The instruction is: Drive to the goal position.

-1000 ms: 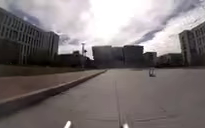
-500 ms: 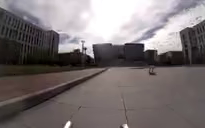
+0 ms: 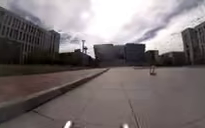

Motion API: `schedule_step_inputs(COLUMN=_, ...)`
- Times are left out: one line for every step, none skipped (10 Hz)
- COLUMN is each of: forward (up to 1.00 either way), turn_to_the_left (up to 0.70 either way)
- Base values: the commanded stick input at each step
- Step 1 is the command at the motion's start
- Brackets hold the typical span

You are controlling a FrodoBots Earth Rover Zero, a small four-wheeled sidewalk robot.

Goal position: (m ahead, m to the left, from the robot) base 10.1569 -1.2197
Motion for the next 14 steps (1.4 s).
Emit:
schedule_step_inputs(forward=1.0, turn_to_the_left=0.0)
schedule_step_inputs(forward=1.0, turn_to_the_left=0.0)
schedule_step_inputs(forward=1.0, turn_to_the_left=0.0)
schedule_step_inputs(forward=1.0, turn_to_the_left=0.0)
schedule_step_inputs(forward=1.0, turn_to_the_left=0.0)
schedule_step_inputs(forward=1.0, turn_to_the_left=0.0)
schedule_step_inputs(forward=1.0, turn_to_the_left=0.0)
schedule_step_inputs(forward=1.0, turn_to_the_left=0.0)
schedule_step_inputs(forward=1.0, turn_to_the_left=0.0)
schedule_step_inputs(forward=1.0, turn_to_the_left=0.0)
schedule_step_inputs(forward=1.0, turn_to_the_left=0.0)
schedule_step_inputs(forward=1.0, turn_to_the_left=0.0)
schedule_step_inputs(forward=1.0, turn_to_the_left=0.0)
schedule_step_inputs(forward=1.0, turn_to_the_left=0.0)
